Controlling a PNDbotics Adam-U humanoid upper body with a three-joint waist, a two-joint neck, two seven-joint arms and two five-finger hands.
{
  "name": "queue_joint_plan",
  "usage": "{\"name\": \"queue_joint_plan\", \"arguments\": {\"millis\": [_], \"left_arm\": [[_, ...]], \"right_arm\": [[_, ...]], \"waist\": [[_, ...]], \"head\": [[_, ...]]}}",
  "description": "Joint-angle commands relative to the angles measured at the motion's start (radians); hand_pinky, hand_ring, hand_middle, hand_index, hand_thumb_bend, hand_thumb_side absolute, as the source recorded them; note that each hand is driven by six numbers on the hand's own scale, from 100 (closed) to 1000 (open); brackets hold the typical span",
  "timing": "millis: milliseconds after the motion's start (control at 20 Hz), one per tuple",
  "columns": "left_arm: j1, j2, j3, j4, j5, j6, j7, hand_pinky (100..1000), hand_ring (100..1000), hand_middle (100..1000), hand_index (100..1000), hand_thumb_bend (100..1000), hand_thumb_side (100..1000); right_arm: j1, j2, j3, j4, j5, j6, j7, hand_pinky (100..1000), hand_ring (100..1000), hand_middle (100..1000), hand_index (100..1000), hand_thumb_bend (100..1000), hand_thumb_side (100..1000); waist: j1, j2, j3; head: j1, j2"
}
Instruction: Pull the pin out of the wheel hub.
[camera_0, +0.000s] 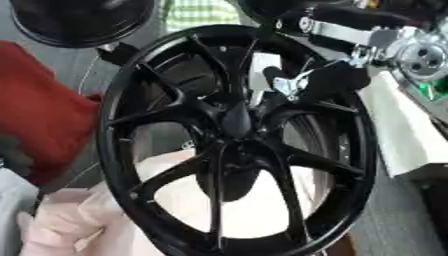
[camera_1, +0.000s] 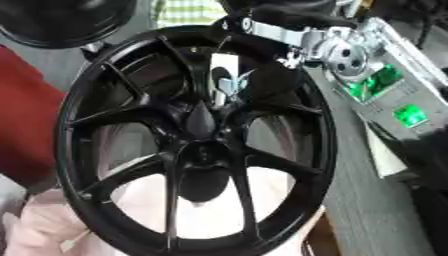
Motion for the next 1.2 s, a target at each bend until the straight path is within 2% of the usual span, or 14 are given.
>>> {"name": "queue_joint_plan", "arguments": {"millis": [50,1200], "left_arm": [[-0.001,0.02,0.007,-0.012,-0.005,-0.001,-0.003,600,620,535,741,100,790],[-0.001,0.013,0.008,-0.011,-0.023,0.003,0.0,602,619,534,740,100,815]], "right_arm": [[-0.008,-0.023,-0.012,-0.007,0.009,0.006,0.003,1000,1000,878,944,100,378],[-0.008,-0.007,-0.025,0.042,-0.02,0.031,-0.014,1000,1000,907,974,100,303]], "waist": [[-0.013,-0.005,0.002],[-0.008,0.022,0.008]], "head": [[-0.004,-0.012],[-0.019,-0.032]]}}
